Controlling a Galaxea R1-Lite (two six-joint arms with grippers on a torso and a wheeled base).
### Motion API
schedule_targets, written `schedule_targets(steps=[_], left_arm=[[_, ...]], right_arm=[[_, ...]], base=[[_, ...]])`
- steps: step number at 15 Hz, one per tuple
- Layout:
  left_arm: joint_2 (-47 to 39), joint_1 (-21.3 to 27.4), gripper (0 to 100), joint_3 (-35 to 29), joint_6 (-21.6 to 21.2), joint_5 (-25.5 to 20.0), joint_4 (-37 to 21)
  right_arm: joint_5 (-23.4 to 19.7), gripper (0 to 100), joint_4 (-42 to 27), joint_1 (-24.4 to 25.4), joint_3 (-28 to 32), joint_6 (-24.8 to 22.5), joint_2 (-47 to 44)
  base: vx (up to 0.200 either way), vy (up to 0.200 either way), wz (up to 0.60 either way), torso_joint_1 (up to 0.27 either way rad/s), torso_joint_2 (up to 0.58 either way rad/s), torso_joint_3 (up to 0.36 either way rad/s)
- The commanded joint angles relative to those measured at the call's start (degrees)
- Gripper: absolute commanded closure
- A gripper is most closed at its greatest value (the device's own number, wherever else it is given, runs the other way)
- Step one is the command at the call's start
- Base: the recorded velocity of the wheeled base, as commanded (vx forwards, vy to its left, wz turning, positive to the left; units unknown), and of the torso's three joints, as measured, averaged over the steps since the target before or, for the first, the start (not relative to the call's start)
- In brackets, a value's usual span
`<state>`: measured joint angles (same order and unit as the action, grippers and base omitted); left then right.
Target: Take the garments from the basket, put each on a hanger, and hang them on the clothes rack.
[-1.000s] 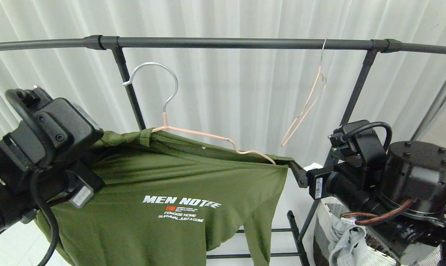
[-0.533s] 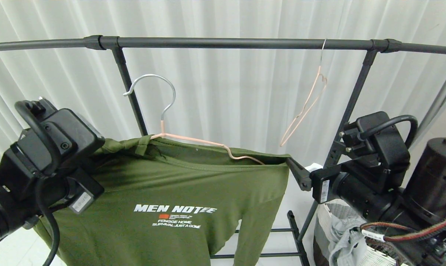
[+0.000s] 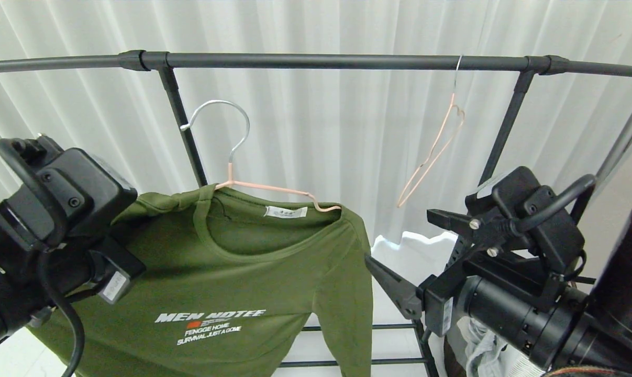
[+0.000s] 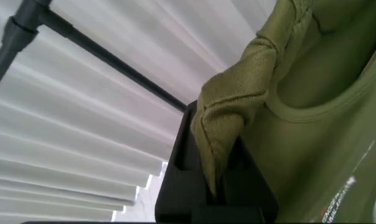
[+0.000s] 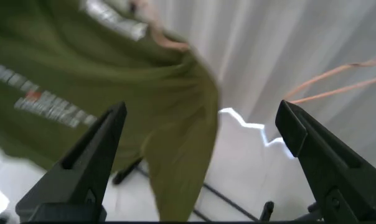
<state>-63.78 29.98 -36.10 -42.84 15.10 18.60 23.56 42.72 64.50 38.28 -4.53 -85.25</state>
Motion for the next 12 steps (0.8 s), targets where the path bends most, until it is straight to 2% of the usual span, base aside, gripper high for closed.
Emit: schedule_targets(steps=[1,4,5,8,12], left_arm=[[0.68,0.17,100,0.85,-0.05,-1.74,0.47],[1.91,0.17,100,1.91,-0.05,-4.38,0.56],[2.17,0.26,100,2.17,-0.05,-5.70,0.65],[2.61,0.26,100,2.17,-0.05,-9.83,0.65],[2.96,0.35,100,2.17,-0.14,-14.14,0.65]], right_arm=[[-3.09,0,-3.34,-0.34,2.85,-0.39,0.61],[-11.17,0,-11.08,-3.77,7.34,-2.94,1.49],[-15.39,0,-15.29,-5.79,10.24,-4.17,1.58],[-22.60,0,-21.89,-7.46,15.33,-4.61,0.96],[-24.79,0,-23.03,-9.48,20.43,-5.05,-3.08]], base=[[0.000,0.000,0.00,0.000,0.00,0.000],[0.000,0.000,0.00,0.000,0.00,0.000],[0.000,0.000,0.00,0.000,0.00,0.000],[0.000,0.000,0.00,0.000,0.00,0.000],[0.000,0.000,0.00,0.000,0.00,0.000]])
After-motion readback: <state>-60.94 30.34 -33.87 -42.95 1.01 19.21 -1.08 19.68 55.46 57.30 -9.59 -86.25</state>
